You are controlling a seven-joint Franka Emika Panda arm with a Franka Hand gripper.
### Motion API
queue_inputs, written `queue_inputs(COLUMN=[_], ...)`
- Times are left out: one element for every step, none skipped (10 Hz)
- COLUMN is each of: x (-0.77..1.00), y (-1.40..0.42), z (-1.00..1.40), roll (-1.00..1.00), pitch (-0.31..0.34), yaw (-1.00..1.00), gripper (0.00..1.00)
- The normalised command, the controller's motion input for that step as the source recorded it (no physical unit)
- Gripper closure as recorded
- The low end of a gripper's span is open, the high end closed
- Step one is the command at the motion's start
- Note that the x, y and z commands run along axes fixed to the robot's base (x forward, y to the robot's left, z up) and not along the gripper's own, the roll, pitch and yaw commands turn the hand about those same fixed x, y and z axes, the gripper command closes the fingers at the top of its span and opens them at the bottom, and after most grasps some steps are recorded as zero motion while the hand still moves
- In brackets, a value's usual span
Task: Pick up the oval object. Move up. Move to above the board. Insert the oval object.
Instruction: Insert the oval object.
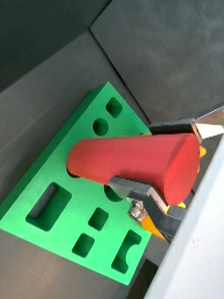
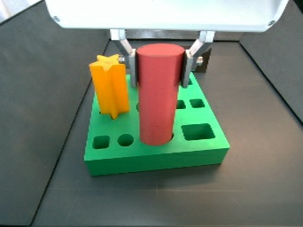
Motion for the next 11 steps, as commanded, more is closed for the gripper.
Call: queue_inputs(x=[0.22, 0.01, 0.08, 0.0, 0.0, 0.0, 0.0, 0.0, 0.0, -0.08, 0.0], y=[0.04, 0.0, -0.01, -0.09, -0.05, -0.03, -0.04, 0.0, 0.0, 0.19, 0.0], z=[-0.17, -0.2, -0.57, -0.92, -0.9, -0.99, -0.99, -0.94, -0.91, 0.0, 0.0], roll=[0.06, 0.05, 0.18, 0.16, 0.16, 0.12, 0.1, 0.1, 0.11, -0.07, 0.0], pitch=[0.0, 0.0, 0.0, -0.094, -0.13, -0.13, -0.139, -0.154, -0.153, 0.0, 0.0], yaw=[-0.2, -0.18, -0.22, -0.27, -0.19, -0.12, -0.11, -0.07, -0.08, 0.0, 0.0], gripper=[1.0, 1.0, 1.0, 1.0, 1.0, 1.0, 1.0, 1.0, 1.0, 1.0, 1.0])
